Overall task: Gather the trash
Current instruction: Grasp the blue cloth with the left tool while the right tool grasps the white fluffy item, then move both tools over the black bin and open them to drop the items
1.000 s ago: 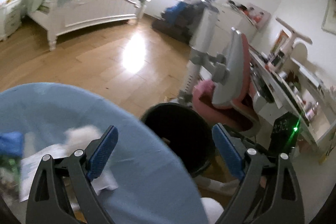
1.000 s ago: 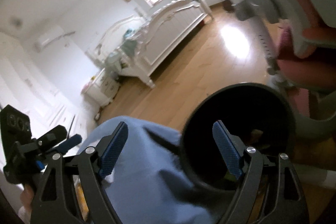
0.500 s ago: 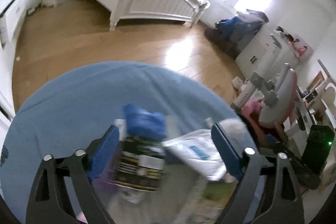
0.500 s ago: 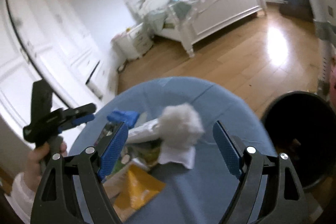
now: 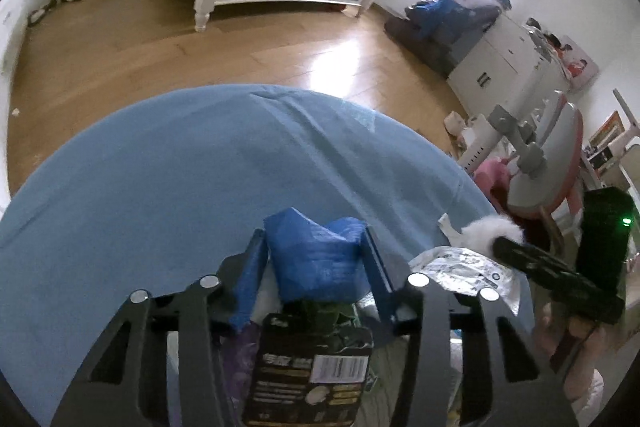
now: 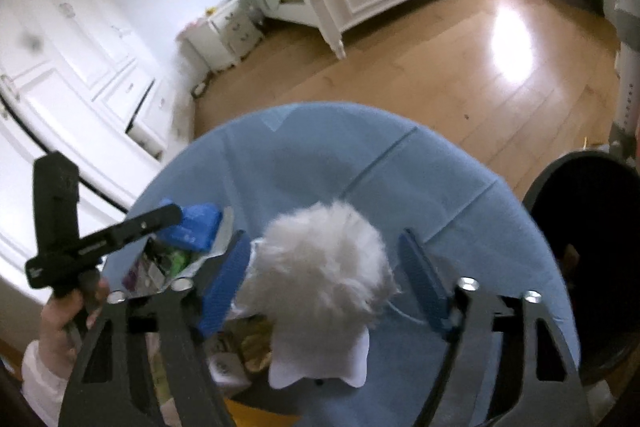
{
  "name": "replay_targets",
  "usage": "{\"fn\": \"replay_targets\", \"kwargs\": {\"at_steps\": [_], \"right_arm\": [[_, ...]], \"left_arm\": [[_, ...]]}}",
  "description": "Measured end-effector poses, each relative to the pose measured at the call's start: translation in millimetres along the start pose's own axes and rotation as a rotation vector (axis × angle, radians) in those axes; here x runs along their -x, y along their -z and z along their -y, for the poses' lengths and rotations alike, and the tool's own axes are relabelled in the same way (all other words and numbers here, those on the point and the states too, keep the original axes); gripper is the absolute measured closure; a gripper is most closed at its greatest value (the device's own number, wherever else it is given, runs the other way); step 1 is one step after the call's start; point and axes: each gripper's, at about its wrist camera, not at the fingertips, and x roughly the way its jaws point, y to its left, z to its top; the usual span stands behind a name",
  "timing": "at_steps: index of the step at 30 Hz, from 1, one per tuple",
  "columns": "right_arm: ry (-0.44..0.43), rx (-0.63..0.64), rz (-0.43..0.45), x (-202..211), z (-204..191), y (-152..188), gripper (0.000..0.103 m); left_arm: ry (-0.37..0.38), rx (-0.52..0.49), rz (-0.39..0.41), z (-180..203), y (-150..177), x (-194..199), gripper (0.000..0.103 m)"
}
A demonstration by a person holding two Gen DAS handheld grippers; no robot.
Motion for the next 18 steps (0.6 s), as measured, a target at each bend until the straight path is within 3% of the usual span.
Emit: {"fn": "replay_targets", "kwargs": {"at_steps": [3, 7, 12, 18], "right_arm": [[-0.017, 0.017, -0.007, -2, -2, 3, 0.055], [-0.049, 0.011, 0.065, 16, -3, 10, 0.060], [-0.067, 0.031, 0.237, 69, -11, 18, 0.060], [-0.043, 0.063, 0.461, 148, -11, 28, 0.060]], "left_arm": [[-0.015, -0.063, 0.006, 12, 3, -2, 0.063], [0.008, -0.075, 0.057, 19, 6, 13, 0.067], [0.050, -0.040, 0.174, 30, 0, 55, 0.067], [0.119, -0.077, 0.287, 82, -5, 106, 0.067]]}}
